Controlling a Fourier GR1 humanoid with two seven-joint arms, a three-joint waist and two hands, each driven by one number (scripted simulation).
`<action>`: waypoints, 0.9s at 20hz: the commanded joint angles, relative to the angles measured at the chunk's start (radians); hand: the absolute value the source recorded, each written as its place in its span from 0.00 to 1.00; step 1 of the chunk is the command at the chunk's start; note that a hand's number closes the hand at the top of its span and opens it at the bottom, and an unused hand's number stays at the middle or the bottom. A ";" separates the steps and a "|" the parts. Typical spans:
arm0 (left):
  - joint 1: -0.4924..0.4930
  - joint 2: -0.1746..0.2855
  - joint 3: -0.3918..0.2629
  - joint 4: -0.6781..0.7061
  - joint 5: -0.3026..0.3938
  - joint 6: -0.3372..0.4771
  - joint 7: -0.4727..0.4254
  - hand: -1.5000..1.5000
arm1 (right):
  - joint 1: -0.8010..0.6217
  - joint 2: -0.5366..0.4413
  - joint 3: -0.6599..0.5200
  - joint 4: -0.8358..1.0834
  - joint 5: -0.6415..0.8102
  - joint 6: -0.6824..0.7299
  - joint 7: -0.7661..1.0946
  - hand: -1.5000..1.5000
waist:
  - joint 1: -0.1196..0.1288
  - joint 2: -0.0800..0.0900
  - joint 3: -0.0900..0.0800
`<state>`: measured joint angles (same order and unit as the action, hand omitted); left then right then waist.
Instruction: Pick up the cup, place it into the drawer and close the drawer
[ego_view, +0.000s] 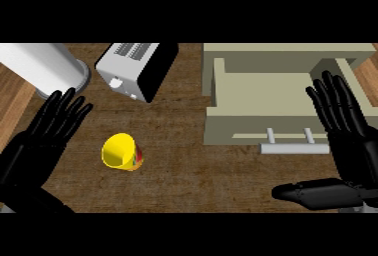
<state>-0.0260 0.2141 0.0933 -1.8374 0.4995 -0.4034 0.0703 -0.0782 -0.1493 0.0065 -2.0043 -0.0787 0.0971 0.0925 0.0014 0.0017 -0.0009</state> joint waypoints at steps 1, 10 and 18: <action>-0.046 0.026 0.035 0.102 -0.017 -0.031 -0.002 0.00 | -0.048 0.005 -0.005 0.107 0.006 0.029 -0.044 0.00 | -0.001 -0.001 0.001; -0.142 0.028 0.072 0.511 -0.200 -0.118 -0.247 0.00 | -0.106 0.003 -0.035 0.136 0.003 0.039 -0.052 0.00 | -0.006 0.000 0.000; -0.139 0.033 0.062 0.751 -0.358 -0.106 -0.425 0.00 | -0.167 -0.056 -0.123 0.118 -0.046 0.063 0.014 0.00 | -0.007 0.000 0.000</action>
<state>-0.1526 0.2387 0.1575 -1.2125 0.2086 -0.4994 -0.2671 -0.2272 -0.1698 -0.0672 -1.8759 -0.0915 0.1372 0.0840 -0.0045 0.0021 -0.0007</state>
